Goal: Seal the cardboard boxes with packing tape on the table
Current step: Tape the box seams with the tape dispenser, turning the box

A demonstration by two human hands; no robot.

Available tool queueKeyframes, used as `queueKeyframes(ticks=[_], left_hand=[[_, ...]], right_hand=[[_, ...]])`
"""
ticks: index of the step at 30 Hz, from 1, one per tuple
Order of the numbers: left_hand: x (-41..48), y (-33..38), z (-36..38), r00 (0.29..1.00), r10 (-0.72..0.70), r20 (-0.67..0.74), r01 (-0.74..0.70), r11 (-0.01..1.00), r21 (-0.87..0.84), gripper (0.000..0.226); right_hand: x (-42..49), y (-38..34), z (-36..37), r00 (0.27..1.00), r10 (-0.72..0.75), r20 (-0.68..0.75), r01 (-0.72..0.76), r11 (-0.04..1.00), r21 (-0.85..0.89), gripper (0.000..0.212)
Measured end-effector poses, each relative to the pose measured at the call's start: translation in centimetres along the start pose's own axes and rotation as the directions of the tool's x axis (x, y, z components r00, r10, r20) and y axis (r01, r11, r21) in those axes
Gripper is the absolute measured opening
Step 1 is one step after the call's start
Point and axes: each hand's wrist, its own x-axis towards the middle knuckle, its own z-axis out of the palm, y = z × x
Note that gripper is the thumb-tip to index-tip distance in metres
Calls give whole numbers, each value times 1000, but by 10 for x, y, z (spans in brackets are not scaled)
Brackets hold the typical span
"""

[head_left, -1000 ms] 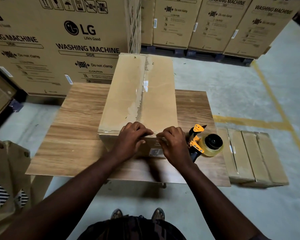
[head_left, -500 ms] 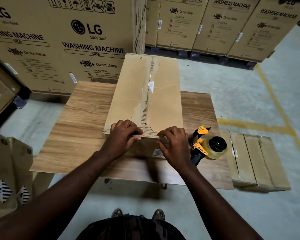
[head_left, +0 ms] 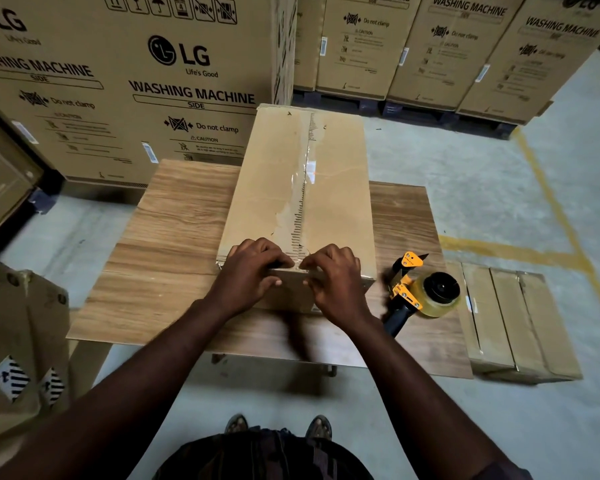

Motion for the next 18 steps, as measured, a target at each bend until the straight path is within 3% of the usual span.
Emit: queueKeyframes(ticks=[2,6,11,14,18], left_hand=[[-1,-6,-9,1000,16,-10,-16,999,-44,28],[-13,-24,-22,996,-17,-85,20,999,37,24],[-20,-31,-20,998,-38,-40,39,999,16,44],[-14,-31,-21,996,-64,-65,58,994,-92,29],[-11,-37,-22,999,-34,-42,30,994,-103,23]], right_hand=[[2,-2,0,999,43,-17,-42,999,31,27],[7,-8,6,993,103,-55,-101,994,30,25],[4,-8,6,993,108,-39,-109,994,-17,28],[13,-24,7,997,77,5,-77,997,-22,25],[24,-47,18,994,-27,102,23,999,40,24]])
